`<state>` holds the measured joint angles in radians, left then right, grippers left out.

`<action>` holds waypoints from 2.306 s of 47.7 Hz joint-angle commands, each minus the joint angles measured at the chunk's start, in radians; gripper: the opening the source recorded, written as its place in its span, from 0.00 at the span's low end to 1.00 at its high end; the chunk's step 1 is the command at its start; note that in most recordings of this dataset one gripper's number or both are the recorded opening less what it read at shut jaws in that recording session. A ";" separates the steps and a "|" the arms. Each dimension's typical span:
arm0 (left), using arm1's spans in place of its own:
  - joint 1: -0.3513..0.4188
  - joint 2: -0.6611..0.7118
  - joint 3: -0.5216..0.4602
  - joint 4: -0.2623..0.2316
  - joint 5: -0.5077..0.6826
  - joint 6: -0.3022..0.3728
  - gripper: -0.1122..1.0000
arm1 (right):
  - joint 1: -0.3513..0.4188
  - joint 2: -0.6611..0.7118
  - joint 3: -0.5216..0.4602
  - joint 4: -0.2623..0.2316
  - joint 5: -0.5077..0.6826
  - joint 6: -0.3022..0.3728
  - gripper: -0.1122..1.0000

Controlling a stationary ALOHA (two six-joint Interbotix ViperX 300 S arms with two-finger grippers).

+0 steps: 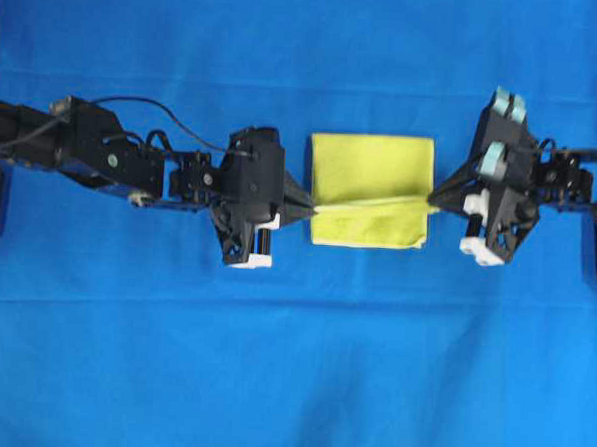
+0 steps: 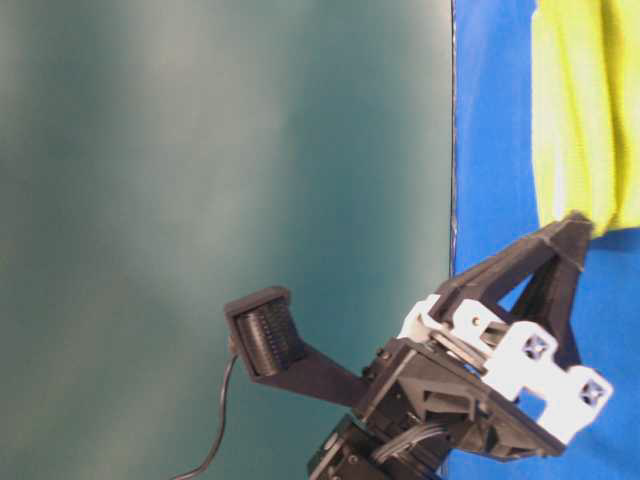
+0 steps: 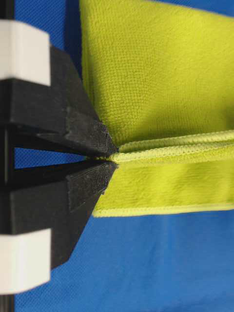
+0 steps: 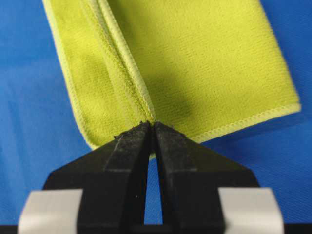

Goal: Fold a vertical towel.

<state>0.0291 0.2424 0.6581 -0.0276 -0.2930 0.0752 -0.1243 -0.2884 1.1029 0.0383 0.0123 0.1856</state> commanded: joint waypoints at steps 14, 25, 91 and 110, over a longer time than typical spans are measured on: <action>-0.011 -0.003 -0.020 -0.002 -0.003 -0.002 0.13 | 0.008 0.069 -0.028 0.002 -0.038 0.003 0.15; -0.026 -0.003 -0.023 -0.002 -0.003 -0.002 0.24 | 0.069 0.074 -0.035 0.002 -0.043 0.006 0.24; -0.044 -0.884 0.192 0.000 0.288 0.006 0.47 | 0.181 -0.733 -0.179 -0.215 0.403 0.055 0.53; -0.032 -1.301 0.468 -0.002 0.301 -0.003 0.47 | 0.121 -0.971 -0.029 -0.232 0.428 0.060 0.53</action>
<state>-0.0092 -1.0078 1.1029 -0.0276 0.0061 0.0736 0.0184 -1.2272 1.0584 -0.1917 0.4479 0.2424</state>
